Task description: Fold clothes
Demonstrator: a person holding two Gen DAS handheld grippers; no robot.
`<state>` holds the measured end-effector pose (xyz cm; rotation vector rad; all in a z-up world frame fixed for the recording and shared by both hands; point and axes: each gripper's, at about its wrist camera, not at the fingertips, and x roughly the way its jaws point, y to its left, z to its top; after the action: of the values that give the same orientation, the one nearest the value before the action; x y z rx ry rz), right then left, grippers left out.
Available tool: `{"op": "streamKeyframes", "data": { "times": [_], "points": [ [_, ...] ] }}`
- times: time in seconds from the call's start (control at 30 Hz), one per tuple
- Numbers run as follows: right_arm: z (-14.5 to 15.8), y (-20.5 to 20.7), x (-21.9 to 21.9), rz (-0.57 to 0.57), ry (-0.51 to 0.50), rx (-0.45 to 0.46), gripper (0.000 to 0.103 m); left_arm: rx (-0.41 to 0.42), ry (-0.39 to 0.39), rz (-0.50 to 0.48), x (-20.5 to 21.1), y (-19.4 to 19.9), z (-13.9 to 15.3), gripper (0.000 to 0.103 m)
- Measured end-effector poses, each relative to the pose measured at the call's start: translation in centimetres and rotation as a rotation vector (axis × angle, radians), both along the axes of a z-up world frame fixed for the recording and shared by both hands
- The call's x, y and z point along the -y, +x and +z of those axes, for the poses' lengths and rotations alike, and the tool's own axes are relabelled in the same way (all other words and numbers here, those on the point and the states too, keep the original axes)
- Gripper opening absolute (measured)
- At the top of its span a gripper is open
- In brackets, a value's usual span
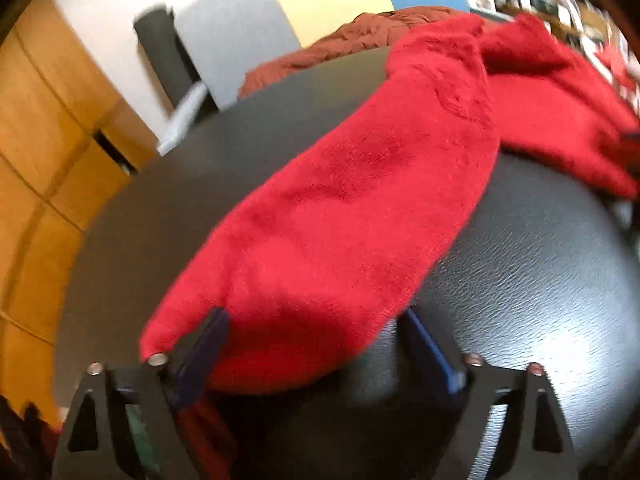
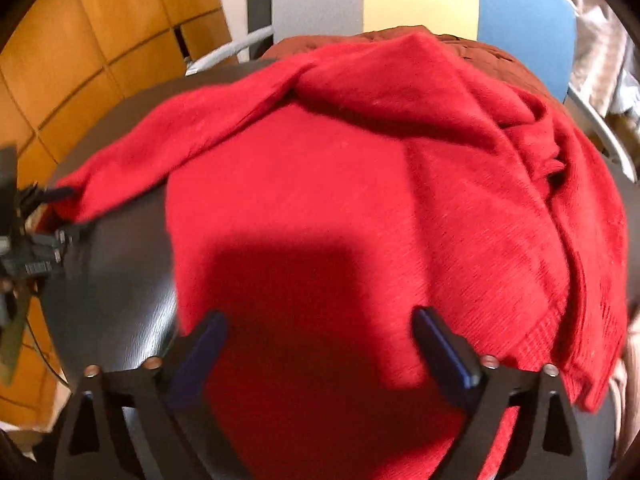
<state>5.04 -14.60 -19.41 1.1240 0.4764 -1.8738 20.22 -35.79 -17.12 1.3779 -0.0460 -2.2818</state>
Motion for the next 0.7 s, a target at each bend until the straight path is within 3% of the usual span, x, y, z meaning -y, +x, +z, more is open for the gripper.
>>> {"op": "streamKeyframes", "data": {
  "times": [0.03, 0.1, 0.13, 0.2, 0.37, 0.47, 0.57, 0.67, 0.7],
  "points": [
    [0.0, 0.5, -0.1, -0.003, 0.003, 0.003, 0.098, -0.012, 0.044, -0.005, 0.0, 0.1, 0.1, 0.040],
    [0.1, 1.4, -0.6, 0.002, -0.009, 0.031, 0.098, -0.012, 0.078, 0.002, -0.2, -0.1, 0.2, 0.012],
    [0.2, 1.8, -0.8, 0.008, -0.010, 0.043, 0.098, -0.011, 0.089, 0.006, -0.4, -0.4, 0.4, 0.008],
    [0.4, 2.9, -1.5, 0.023, -0.024, 0.089, 0.098, -0.063, 0.159, 0.024, 0.1, -0.2, 1.4, 0.007],
    [1.3, 6.2, -2.6, 0.102, -0.108, 0.301, 0.099, -0.446, 0.433, 0.214, 6.6, 3.8, 9.4, 0.006],
    [1.3, 8.0, -2.5, 0.161, -0.199, 0.465, 0.099, -0.604, 0.474, 0.348, 12.1, 4.8, 13.7, 0.006],
    [1.1, 9.0, -1.4, 0.220, -0.225, 0.577, 0.098, -0.583, 0.416, 0.484, 16.5, 3.7, 15.5, 0.006],
    [1.8, 8.9, -1.2, 0.236, -0.258, 0.597, 0.098, -0.525, 0.353, 0.642, 20.4, 2.0, 16.2, 0.003],
    [2.1, 8.9, -1.2, 0.241, -0.269, 0.603, 0.098, -0.500, 0.319, 0.668, 21.1, 1.5, 16.1, 0.008]
  ]
}}
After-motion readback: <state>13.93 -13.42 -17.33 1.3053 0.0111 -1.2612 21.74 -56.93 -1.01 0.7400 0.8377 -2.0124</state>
